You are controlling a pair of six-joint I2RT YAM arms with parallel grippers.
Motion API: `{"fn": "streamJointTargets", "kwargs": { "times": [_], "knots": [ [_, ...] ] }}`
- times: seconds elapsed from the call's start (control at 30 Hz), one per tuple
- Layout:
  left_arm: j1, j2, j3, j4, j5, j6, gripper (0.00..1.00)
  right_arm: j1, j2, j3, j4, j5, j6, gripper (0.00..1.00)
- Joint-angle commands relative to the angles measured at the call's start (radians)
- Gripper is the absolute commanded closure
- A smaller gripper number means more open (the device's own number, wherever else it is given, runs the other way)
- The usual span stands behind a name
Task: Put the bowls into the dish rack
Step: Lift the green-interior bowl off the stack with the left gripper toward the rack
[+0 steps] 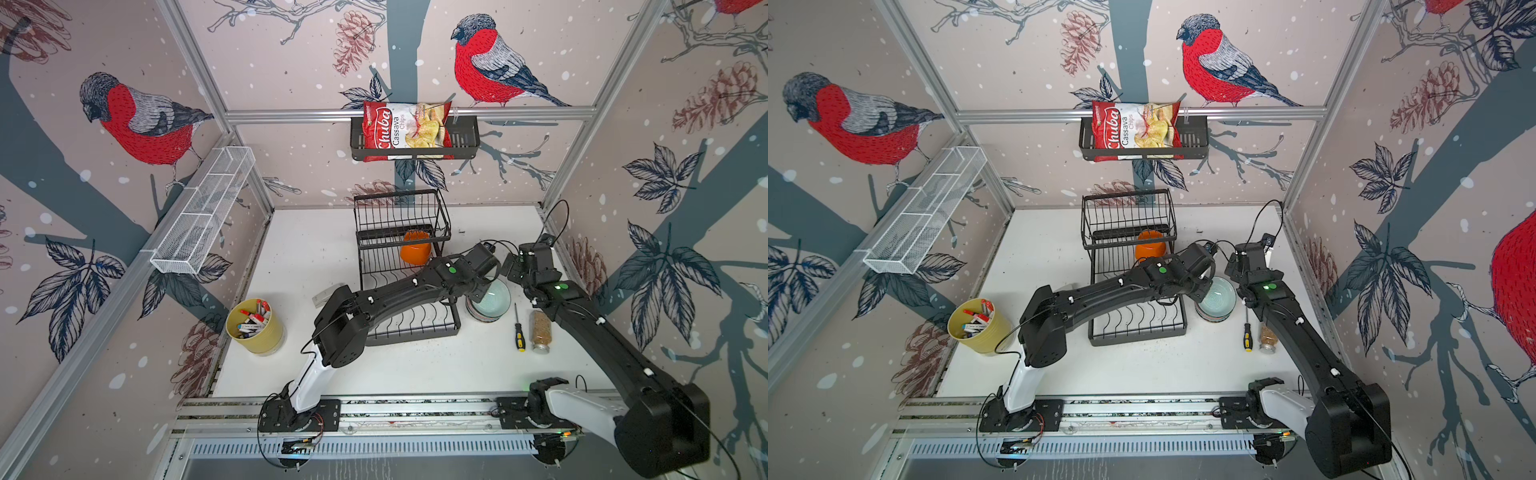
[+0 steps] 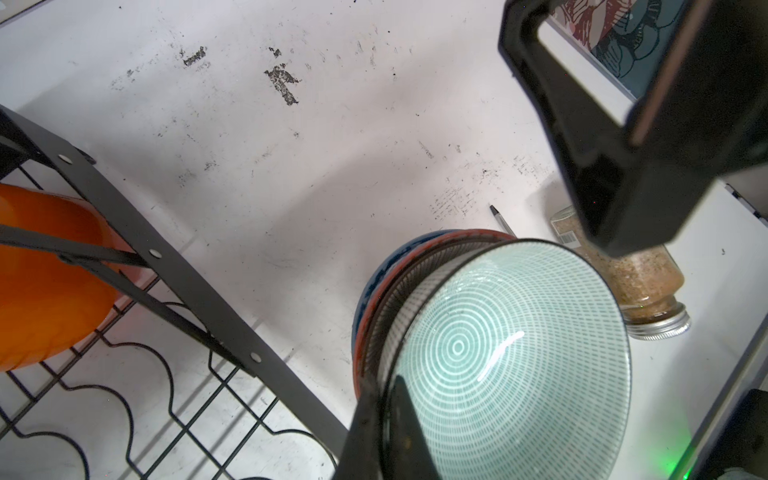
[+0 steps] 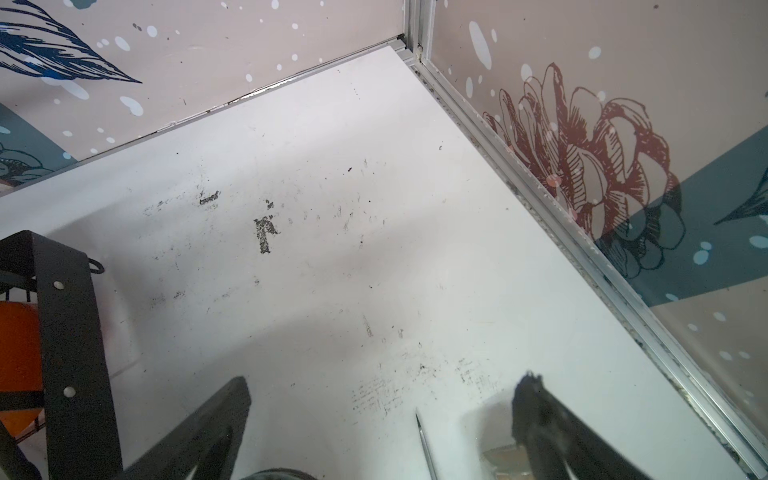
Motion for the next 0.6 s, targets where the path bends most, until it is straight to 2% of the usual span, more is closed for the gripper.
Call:
{"fn": "streamJointTargets", "kwargs": {
  "times": [0.0, 0.57],
  "knots": [
    [-0.003, -0.02, 0.005, 0.048, 0.029, 0.005, 1.0, -0.001, -0.005, 0.0, 0.02, 0.005, -0.003, 0.01],
    [0.021, -0.096, -0.056, 0.09, 0.054, -0.002, 1.0, -0.005, -0.016, 0.035, 0.023, -0.028, -0.015, 0.01]
  ]
}}
